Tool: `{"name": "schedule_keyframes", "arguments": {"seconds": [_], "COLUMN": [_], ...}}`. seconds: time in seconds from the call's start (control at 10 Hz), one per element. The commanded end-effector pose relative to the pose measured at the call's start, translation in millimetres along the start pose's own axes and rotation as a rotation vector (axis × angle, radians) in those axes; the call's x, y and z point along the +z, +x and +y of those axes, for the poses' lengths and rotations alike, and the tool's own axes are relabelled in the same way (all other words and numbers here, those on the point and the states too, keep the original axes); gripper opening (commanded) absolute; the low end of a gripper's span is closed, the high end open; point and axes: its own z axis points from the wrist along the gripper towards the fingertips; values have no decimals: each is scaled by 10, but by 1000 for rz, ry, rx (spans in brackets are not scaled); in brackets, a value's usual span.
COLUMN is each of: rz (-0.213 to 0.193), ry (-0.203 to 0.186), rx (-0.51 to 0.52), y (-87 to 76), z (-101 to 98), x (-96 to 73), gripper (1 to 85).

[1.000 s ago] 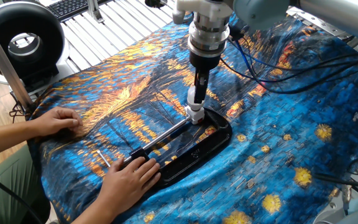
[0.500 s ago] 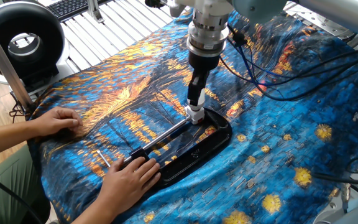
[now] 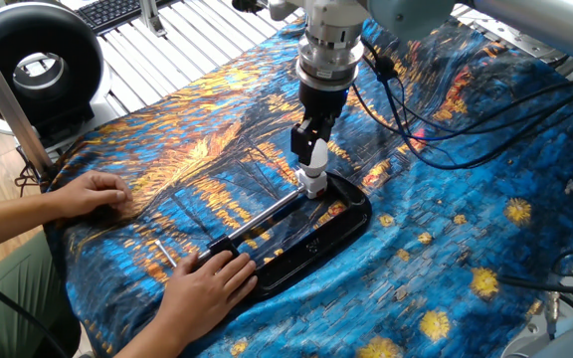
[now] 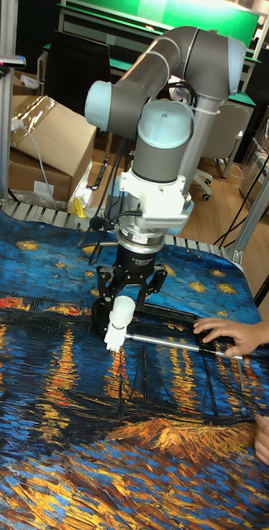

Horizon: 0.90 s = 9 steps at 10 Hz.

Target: Take out the light bulb by rotating it

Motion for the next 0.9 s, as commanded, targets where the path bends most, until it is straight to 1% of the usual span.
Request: {"name": "schedule_keyframes", "arguments": {"seconds": [0.0, 0.4, 0.5, 0.8], "rz": [-10, 12, 17, 15], "ry": [-12, -11, -7, 10], "rx": [80, 113, 113, 112], "y": [-49, 19, 36, 34], "z": [16, 4, -6, -53], "x": [13, 17, 18, 16], "gripper": [573, 510, 480, 407]}}
